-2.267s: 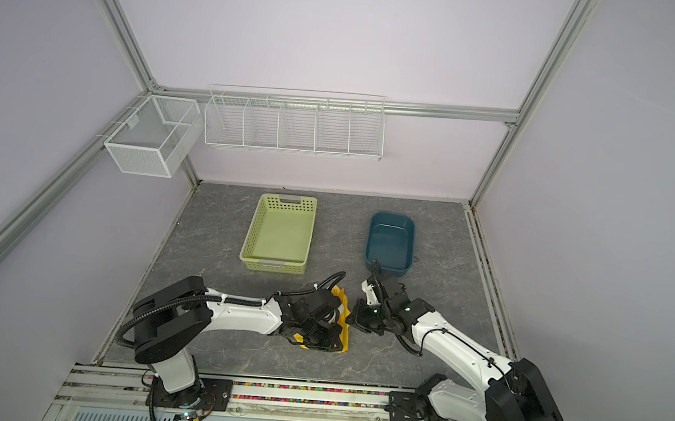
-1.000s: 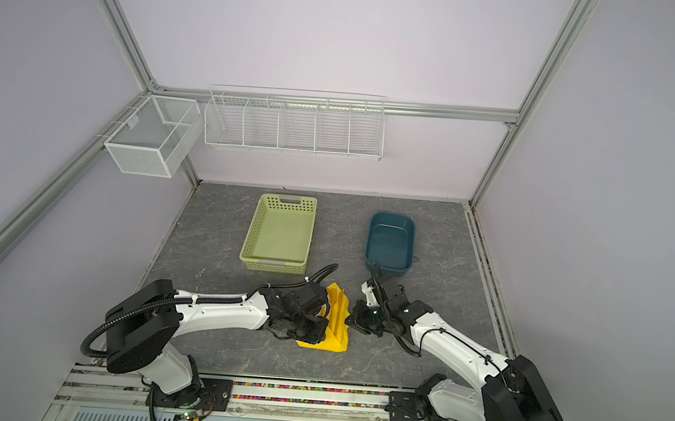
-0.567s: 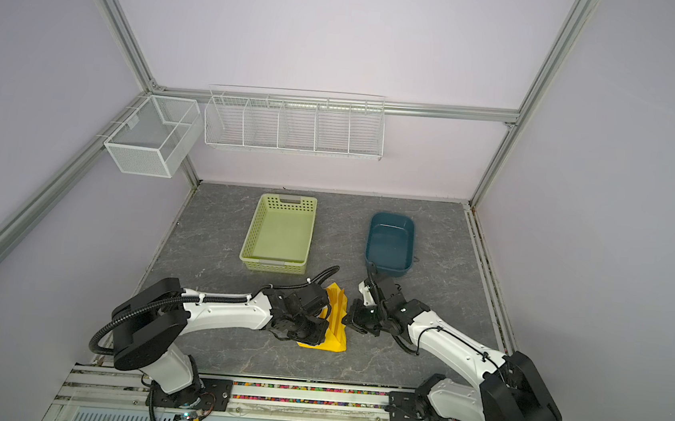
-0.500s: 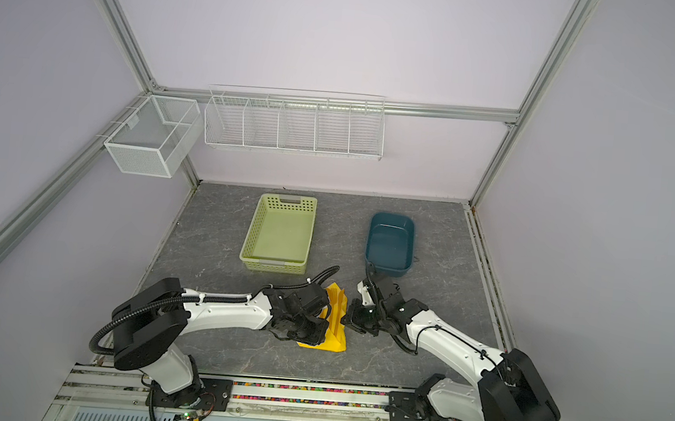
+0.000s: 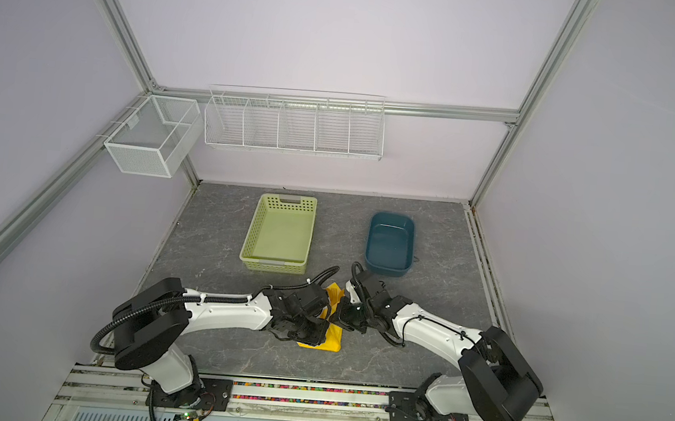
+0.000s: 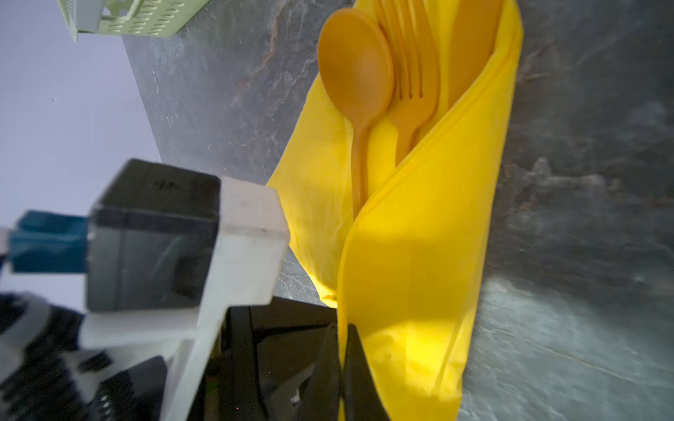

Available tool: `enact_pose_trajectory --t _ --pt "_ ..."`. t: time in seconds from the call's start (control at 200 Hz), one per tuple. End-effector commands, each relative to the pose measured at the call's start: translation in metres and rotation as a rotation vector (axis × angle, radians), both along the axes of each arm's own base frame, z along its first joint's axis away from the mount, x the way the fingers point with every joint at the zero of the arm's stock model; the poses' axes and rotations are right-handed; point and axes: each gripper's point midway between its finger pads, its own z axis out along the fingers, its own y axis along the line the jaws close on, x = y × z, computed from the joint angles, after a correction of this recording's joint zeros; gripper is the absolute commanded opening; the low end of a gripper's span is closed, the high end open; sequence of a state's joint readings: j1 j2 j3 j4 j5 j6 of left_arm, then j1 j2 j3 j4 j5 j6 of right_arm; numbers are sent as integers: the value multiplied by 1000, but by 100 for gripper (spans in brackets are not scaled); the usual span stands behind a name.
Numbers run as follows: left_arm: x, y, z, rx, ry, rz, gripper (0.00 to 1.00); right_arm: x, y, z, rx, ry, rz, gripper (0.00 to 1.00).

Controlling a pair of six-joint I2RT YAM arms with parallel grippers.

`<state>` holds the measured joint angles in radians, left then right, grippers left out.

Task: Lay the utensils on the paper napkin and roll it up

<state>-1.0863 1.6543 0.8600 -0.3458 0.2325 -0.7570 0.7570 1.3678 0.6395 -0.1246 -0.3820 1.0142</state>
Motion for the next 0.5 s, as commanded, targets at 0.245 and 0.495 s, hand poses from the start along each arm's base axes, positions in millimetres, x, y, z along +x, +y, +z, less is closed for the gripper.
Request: enact_pose_trajectory --t 0.245,0.495 --pt "4 13 19 2 -43 31 10 6 15 -4 22 16 -24 6" --pt "-3 43 11 51 -36 65 13 7 18 -7 24 21 -16 6"
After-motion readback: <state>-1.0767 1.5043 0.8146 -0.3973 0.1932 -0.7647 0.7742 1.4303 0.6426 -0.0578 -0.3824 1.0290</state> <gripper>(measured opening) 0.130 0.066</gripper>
